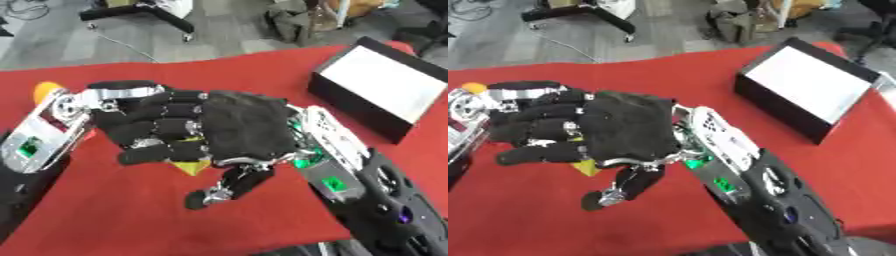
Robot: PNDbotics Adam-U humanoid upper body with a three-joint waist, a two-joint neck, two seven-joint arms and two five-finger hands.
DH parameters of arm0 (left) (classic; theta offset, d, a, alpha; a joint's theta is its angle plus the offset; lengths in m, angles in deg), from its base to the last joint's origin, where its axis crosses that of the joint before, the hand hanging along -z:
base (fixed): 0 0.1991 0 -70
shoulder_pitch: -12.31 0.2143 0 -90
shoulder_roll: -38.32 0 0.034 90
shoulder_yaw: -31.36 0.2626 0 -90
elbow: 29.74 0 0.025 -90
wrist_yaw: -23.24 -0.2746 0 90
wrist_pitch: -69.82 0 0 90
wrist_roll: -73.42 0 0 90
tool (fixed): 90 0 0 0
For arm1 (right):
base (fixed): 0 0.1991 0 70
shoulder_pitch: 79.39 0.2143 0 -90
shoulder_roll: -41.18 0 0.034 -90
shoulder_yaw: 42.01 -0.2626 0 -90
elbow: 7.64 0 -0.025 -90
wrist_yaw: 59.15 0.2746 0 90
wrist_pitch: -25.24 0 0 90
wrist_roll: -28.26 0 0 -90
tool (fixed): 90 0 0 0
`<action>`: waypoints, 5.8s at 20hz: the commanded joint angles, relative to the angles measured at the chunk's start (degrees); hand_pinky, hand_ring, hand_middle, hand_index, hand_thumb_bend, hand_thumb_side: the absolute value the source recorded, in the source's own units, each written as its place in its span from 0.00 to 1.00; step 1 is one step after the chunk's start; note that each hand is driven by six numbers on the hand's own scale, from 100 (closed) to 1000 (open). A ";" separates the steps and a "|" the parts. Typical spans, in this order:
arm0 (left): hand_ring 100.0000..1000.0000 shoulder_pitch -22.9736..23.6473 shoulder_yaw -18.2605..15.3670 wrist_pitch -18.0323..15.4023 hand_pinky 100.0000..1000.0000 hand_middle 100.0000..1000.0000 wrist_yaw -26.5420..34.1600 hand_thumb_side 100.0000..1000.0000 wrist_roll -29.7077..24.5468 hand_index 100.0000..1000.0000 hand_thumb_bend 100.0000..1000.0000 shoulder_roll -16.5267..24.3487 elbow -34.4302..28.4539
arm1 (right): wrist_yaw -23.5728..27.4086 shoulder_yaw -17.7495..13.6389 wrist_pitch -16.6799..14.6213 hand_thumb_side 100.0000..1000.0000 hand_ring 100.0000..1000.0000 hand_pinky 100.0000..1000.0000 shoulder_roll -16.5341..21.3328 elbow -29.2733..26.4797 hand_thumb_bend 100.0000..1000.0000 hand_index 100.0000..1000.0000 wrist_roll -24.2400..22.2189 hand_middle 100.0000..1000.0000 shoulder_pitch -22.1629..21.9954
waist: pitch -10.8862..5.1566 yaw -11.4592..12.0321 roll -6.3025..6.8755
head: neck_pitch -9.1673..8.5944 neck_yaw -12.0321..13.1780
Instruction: Pick up the objects with one hand, pass them to the other hand, and then place them into the box on the other side of the table.
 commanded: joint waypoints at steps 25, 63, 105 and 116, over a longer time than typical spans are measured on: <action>0.71 1.73 -3.34 4.00 0.71 0.58 3.59 0.28 6.02 0.62 0.25 2.53 -3.45 | -18.70 -2.53 13.68 0.18 0.90 0.86 -0.40 5.86 0.41 1.00 11.86 0.87 -5.27 | -0.79 -0.40 0.19 | -0.14 -0.82; 0.72 1.97 -3.55 3.57 0.70 0.63 3.68 0.43 -0.06 0.69 0.38 2.31 -4.66 | -15.69 -2.16 22.88 0.00 0.62 0.74 -0.62 9.87 0.00 0.16 30.37 0.09 -6.49 | -0.69 -0.64 0.36 | -0.14 -1.55; 0.64 25.47 -38.48 -3.47 0.65 0.63 -9.53 0.73 39.05 0.73 0.30 -6.88 -6.30 | 12.68 -33.53 38.52 0.48 0.89 0.82 21.34 66.14 0.45 0.89 33.07 0.64 8.70 | 0.15 3.88 0.05 | -0.14 -20.03; 0.64 24.88 -39.51 -3.11 0.65 0.63 -11.46 0.73 39.52 0.74 0.30 -5.14 -6.81 | -13.20 -33.18 36.32 0.52 1.00 0.96 27.37 52.41 0.83 1.00 18.81 0.99 9.35 | -0.35 3.38 -0.61 | -0.14 -19.41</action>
